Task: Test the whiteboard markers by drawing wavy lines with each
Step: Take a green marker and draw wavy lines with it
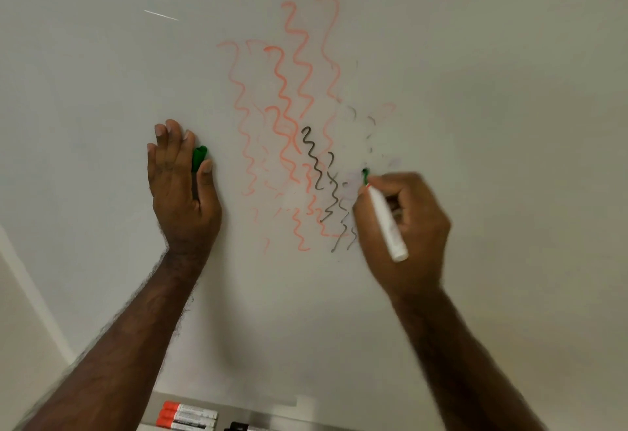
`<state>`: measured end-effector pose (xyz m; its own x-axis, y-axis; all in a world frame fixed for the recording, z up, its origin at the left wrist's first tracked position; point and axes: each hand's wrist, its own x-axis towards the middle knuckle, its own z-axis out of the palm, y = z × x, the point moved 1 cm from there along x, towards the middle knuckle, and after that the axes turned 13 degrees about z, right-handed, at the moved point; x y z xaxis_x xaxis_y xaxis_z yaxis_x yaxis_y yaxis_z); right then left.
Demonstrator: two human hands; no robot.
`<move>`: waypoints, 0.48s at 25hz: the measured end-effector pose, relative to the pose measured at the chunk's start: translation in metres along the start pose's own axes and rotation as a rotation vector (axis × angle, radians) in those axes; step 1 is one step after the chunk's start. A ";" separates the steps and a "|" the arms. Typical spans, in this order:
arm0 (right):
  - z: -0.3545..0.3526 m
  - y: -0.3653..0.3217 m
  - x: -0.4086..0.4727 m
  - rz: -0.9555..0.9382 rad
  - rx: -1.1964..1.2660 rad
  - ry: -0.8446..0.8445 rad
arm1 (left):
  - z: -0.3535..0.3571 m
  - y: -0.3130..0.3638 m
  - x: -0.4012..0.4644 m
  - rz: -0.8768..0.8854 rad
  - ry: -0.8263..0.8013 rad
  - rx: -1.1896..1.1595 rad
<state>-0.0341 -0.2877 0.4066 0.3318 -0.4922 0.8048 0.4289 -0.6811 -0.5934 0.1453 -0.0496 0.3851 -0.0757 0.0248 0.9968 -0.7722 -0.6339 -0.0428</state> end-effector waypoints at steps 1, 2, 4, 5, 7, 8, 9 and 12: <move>0.003 0.006 -0.012 0.004 -0.010 -0.061 | -0.001 0.001 -0.001 -0.004 -0.007 -0.002; 0.004 0.011 -0.021 0.017 -0.006 -0.110 | -0.003 0.003 -0.002 -0.010 -0.018 -0.004; 0.003 0.015 -0.029 0.135 0.064 -0.189 | -0.008 0.009 -0.003 -0.043 -0.044 -0.029; 0.001 0.013 -0.031 0.253 0.125 -0.223 | -0.012 0.013 -0.002 -0.076 -0.054 -0.058; -0.003 0.007 -0.034 0.479 0.272 -0.302 | -0.023 0.024 -0.001 -0.162 -0.072 -0.125; -0.005 0.005 -0.035 0.555 0.348 -0.352 | -0.031 0.030 -0.002 -0.208 -0.083 -0.157; -0.006 0.005 -0.037 0.611 0.415 -0.403 | -0.038 0.036 -0.005 -0.255 -0.096 -0.193; -0.005 0.000 -0.046 0.716 0.564 -0.565 | -0.065 0.060 -0.024 -0.418 -0.131 -0.315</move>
<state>-0.0537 -0.2685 0.3696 0.9388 -0.2572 0.2293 0.2587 0.0869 -0.9620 0.0602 -0.0381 0.3545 0.3424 0.1155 0.9324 -0.8728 -0.3282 0.3611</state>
